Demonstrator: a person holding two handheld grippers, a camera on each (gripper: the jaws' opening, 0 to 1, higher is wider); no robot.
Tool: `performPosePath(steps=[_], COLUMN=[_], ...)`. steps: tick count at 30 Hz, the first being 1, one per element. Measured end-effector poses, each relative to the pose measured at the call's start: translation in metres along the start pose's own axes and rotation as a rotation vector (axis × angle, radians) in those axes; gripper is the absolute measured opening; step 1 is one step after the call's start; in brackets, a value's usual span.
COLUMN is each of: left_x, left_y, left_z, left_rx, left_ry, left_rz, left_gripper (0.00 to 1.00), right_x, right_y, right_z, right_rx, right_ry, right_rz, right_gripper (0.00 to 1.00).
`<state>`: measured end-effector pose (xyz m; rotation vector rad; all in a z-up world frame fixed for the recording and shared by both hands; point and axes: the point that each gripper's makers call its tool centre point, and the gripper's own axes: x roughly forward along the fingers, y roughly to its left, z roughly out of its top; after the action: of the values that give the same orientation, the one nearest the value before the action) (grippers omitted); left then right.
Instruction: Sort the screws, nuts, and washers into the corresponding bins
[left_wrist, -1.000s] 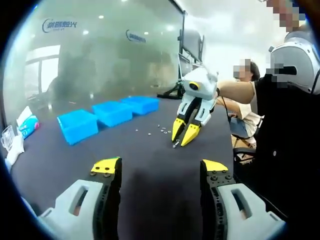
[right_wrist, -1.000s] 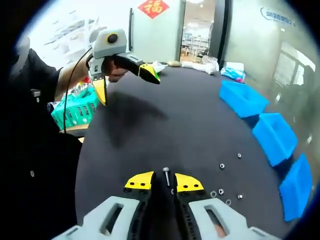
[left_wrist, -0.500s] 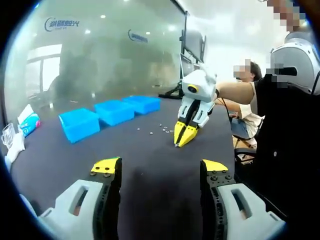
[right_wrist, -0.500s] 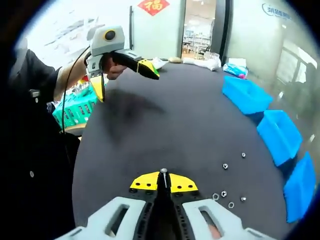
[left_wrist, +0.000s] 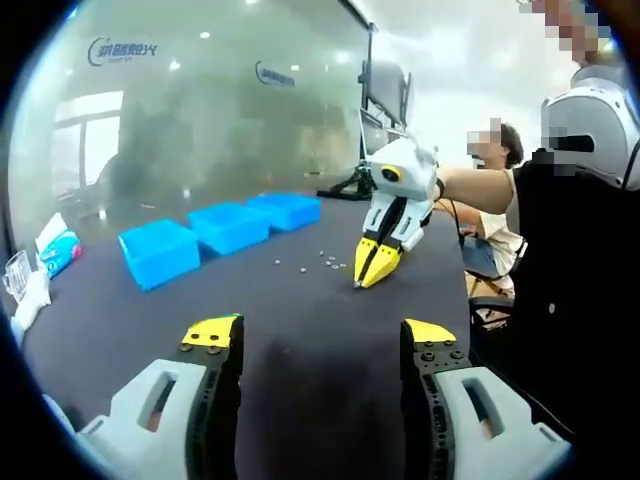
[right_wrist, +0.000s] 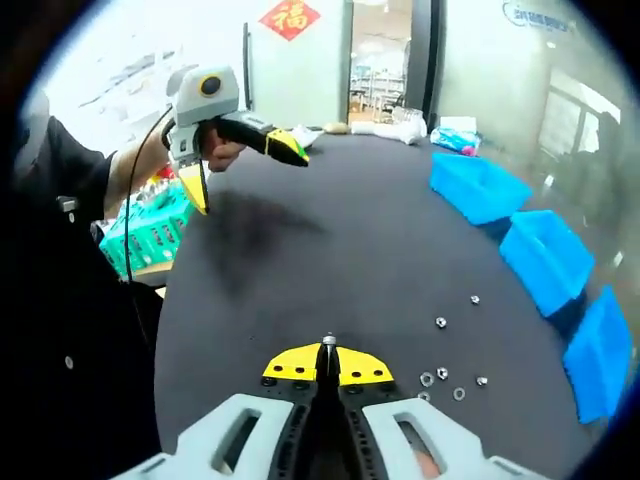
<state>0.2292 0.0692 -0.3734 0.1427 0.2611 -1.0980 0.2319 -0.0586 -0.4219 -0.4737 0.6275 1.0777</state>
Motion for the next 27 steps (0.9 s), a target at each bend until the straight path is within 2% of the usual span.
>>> performPosePath(steps=[10,21,24,27], left_x=[0.004,0.01,0.012,0.013], left_y=[-0.001,0.002,0.001,-0.001], left_z=[0.005,0.013,0.015,0.016], left_rx=[0.011,0.027,0.032,0.034], left_ry=[0.002,0.006,0.007,0.008], left_rz=[-0.008,-0.004,-0.008,-0.012], left_gripper=[0.62,0.62,0.62,0.62], right_x=[-0.042,-0.095,-0.106,-0.112], right_y=[-0.013,-0.049,-0.056,-0.063], right_z=[-0.011,-0.033,-0.036,-0.042], right_rx=[0.073,0.18,0.241,0.252], right_ry=[-0.076,-0.15,-0.204,-0.213], right_rz=[-0.1,-0.254,-0.275,-0.305], right_gripper=[0.01,0.01,0.01,0.01])
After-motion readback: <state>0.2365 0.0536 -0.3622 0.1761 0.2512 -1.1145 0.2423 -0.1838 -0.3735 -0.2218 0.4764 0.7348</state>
